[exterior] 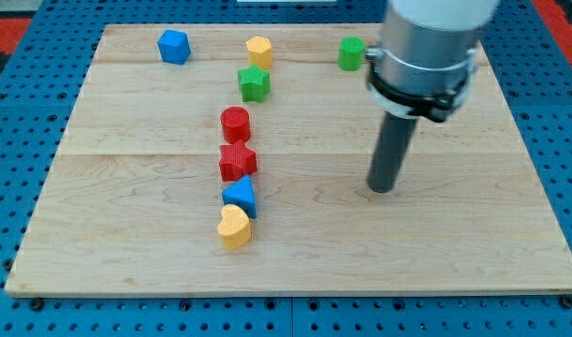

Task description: Move the green star top left to the blue triangle

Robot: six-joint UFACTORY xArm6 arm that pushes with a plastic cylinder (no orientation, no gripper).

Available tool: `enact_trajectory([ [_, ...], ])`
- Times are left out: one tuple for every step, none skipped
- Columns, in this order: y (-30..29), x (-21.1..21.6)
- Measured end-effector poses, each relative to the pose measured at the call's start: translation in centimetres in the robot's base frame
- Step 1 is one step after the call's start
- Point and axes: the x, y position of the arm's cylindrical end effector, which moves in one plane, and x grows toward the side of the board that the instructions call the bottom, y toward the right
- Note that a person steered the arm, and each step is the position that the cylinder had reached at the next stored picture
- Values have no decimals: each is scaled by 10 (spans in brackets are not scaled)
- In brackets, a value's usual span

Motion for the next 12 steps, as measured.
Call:
enact_trajectory([
  [-35,-30],
  [-37,-93],
  [-64,-152],
  [-118,-179],
  [-208,-179],
  [-256,-154],
  [-229,-105],
  [-227,-88],
  [-201,-102],
  [-232,-71],
  [-241,-22],
  [-247,16],
])
